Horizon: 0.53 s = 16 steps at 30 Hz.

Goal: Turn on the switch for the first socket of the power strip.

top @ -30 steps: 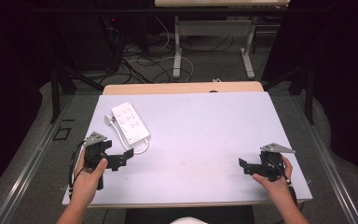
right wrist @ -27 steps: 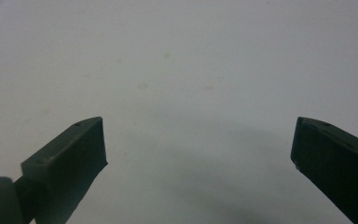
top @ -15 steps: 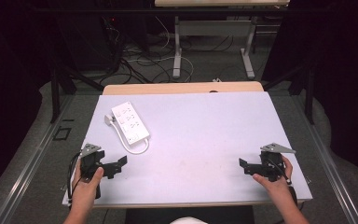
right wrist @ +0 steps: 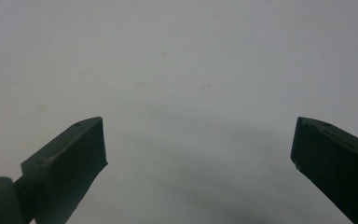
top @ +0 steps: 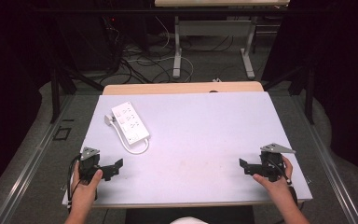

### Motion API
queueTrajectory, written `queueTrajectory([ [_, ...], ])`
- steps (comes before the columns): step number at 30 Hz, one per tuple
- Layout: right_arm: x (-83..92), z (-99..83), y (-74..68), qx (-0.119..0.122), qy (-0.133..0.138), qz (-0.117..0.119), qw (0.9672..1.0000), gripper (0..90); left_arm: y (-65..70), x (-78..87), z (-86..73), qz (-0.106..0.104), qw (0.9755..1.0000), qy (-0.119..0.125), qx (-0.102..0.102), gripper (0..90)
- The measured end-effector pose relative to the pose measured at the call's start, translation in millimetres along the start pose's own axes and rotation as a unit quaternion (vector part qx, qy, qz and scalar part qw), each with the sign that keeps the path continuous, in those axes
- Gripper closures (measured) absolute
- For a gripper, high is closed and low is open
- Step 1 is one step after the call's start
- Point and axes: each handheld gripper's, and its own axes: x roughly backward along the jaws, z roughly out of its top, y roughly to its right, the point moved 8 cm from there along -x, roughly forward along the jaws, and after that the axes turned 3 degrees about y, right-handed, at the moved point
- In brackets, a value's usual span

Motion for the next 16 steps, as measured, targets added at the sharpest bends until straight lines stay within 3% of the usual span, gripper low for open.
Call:
queueTrajectory([
  [7, -0.6, -0.6, 0.8, -0.002, -0.002, 0.000, 1.0000, 2.5, -2.4, -7.6, -5.9, -0.002, 0.9999, -0.014, 0.003, 0.8],
  [16, -2.3, -2.5, 2.4, -0.001, -0.005, 0.001, 1.0000, 2.5, -0.7, -9.9, -5.9, -0.003, 0.9999, -0.013, 0.005, 1.0],
])
